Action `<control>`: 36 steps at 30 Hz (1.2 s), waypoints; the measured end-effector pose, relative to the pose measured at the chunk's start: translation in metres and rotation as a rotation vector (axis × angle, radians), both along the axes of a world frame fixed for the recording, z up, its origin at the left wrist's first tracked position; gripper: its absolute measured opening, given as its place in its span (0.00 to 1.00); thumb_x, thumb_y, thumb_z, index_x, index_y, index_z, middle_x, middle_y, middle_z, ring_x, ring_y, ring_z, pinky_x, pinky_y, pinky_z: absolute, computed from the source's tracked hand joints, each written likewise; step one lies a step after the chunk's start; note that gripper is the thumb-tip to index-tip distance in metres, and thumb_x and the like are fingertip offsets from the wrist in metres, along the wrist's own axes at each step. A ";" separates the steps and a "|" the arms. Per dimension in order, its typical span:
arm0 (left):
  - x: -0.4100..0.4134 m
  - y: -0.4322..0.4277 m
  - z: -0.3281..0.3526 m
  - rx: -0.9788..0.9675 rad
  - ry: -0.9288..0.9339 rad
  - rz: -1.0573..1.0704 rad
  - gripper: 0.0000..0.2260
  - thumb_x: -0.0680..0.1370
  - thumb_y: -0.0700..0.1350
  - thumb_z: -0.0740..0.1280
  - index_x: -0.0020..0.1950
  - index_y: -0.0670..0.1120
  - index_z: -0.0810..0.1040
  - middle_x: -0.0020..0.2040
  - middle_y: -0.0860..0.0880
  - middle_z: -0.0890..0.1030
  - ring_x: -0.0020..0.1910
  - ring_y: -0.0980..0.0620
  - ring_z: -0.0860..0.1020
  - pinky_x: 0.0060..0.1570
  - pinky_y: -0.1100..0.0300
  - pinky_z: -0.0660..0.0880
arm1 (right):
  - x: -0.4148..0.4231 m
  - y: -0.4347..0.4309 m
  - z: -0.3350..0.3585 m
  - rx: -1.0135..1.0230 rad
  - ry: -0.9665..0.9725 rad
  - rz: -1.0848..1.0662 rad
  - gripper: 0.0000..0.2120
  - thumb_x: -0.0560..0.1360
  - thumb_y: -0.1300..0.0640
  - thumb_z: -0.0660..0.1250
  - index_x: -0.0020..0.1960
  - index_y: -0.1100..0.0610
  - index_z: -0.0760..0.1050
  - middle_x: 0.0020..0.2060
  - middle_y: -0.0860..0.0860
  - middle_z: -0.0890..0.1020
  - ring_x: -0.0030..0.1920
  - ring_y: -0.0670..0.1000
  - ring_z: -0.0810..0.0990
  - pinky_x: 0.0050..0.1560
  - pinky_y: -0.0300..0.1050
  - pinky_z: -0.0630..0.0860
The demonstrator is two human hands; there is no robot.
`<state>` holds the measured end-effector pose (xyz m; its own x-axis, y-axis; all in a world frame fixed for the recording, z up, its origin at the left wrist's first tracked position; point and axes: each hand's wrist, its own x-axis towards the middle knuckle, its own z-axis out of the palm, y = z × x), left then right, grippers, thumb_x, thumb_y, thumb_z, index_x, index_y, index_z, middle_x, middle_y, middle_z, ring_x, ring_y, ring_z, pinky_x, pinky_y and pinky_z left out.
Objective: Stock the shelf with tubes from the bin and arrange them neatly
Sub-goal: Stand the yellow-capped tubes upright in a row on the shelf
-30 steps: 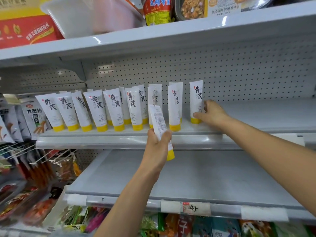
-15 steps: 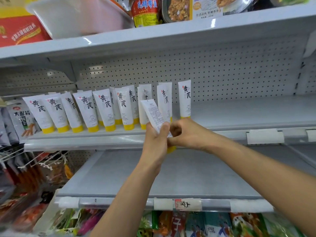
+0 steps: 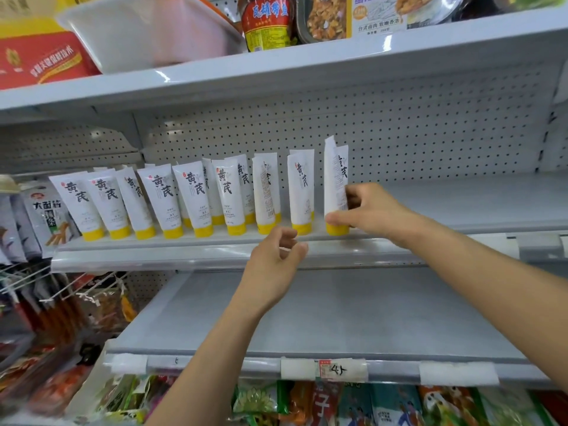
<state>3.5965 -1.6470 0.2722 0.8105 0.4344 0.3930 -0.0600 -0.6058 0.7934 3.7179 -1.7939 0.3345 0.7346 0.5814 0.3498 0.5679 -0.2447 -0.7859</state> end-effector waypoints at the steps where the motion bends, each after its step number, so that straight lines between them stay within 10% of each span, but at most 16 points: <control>1: 0.000 0.001 -0.001 0.060 0.016 0.019 0.11 0.79 0.51 0.65 0.60 0.52 0.74 0.52 0.56 0.79 0.44 0.62 0.76 0.49 0.62 0.75 | 0.004 0.000 0.002 0.009 -0.005 -0.021 0.13 0.70 0.61 0.74 0.54 0.55 0.78 0.45 0.48 0.84 0.47 0.47 0.83 0.50 0.40 0.78; 7: 0.002 -0.002 -0.005 0.185 0.095 0.032 0.11 0.79 0.53 0.64 0.60 0.53 0.75 0.52 0.57 0.78 0.45 0.61 0.77 0.51 0.56 0.77 | 0.030 0.008 -0.006 -0.028 -0.051 -0.123 0.15 0.72 0.59 0.72 0.57 0.56 0.76 0.47 0.50 0.82 0.42 0.42 0.78 0.39 0.33 0.72; 16: 0.005 0.002 -0.007 0.166 0.112 0.024 0.11 0.79 0.53 0.64 0.59 0.53 0.75 0.52 0.58 0.78 0.47 0.61 0.78 0.51 0.56 0.78 | 0.047 0.015 -0.018 -0.173 -0.039 -0.138 0.22 0.72 0.58 0.71 0.65 0.59 0.72 0.55 0.54 0.81 0.54 0.54 0.80 0.58 0.52 0.77; 29: 0.005 -0.005 -0.008 0.156 0.111 0.021 0.12 0.79 0.53 0.64 0.60 0.52 0.75 0.52 0.57 0.78 0.48 0.58 0.78 0.52 0.57 0.77 | 0.043 0.015 -0.020 -0.173 -0.010 -0.123 0.19 0.73 0.59 0.69 0.62 0.61 0.73 0.49 0.52 0.80 0.47 0.51 0.78 0.42 0.40 0.75; 36: -0.013 -0.009 -0.012 0.194 0.082 0.072 0.11 0.79 0.52 0.64 0.60 0.52 0.75 0.51 0.57 0.79 0.47 0.60 0.77 0.51 0.57 0.76 | 0.017 -0.013 -0.039 0.038 -0.215 -0.304 0.20 0.73 0.61 0.69 0.64 0.60 0.73 0.55 0.53 0.78 0.52 0.50 0.75 0.55 0.43 0.72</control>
<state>3.5836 -1.6555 0.2599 0.8125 0.4152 0.4093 0.0489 -0.7482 0.6617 3.7349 -1.8070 0.2956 0.7792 0.3316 0.5319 0.6268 -0.4007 -0.6683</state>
